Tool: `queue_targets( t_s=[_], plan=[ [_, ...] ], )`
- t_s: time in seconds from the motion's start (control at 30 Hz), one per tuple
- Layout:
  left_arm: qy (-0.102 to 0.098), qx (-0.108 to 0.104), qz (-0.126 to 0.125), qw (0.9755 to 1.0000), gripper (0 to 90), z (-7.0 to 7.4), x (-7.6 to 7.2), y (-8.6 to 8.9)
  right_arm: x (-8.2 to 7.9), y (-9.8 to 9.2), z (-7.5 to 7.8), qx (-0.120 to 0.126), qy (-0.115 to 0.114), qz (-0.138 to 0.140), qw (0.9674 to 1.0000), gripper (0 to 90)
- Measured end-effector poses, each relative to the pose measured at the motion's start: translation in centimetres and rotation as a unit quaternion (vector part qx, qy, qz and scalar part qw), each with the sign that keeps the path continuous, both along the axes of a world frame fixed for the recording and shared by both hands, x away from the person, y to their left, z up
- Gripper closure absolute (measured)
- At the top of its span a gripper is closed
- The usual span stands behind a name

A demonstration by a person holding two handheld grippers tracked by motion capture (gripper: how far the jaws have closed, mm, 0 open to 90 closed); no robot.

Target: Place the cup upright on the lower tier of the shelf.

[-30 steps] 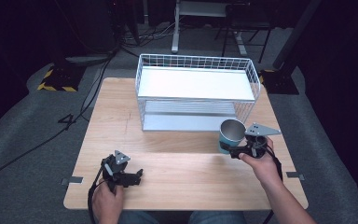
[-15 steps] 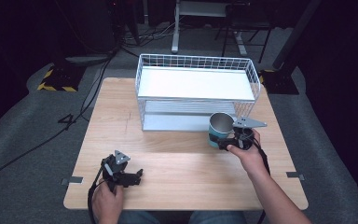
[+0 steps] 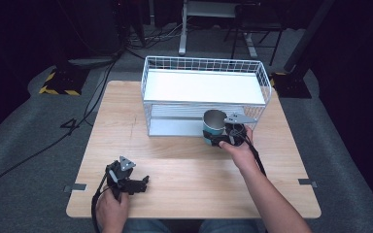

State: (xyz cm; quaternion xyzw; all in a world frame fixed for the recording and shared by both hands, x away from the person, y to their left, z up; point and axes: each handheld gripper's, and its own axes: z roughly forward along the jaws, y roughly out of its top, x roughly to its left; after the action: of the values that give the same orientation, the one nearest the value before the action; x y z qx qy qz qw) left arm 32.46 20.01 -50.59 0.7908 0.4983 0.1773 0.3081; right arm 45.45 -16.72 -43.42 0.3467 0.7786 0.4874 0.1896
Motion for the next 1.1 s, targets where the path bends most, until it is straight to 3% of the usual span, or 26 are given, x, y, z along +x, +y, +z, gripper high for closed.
queue_targets(
  t_s=[0.7,0.93,1.1],
  plan=[
    [0.000,0.001,0.000,1.0000,0.0,0.0,0.0,0.0,3.2,3.4,-2.0,0.010,0.012,-0.016,0.9997,18.3],
    [0.000,0.001,0.000,1.0000,0.0,0.0,0.0,0.0,4.1,4.6,-2.4,0.015,0.003,-0.017,0.9997,18.3],
    [0.000,0.000,0.000,1.0000,0.0,0.0,0.0,0.0,4.7,5.2,-2.9,0.019,-0.021,-0.031,0.9991,18.3]
  ],
)
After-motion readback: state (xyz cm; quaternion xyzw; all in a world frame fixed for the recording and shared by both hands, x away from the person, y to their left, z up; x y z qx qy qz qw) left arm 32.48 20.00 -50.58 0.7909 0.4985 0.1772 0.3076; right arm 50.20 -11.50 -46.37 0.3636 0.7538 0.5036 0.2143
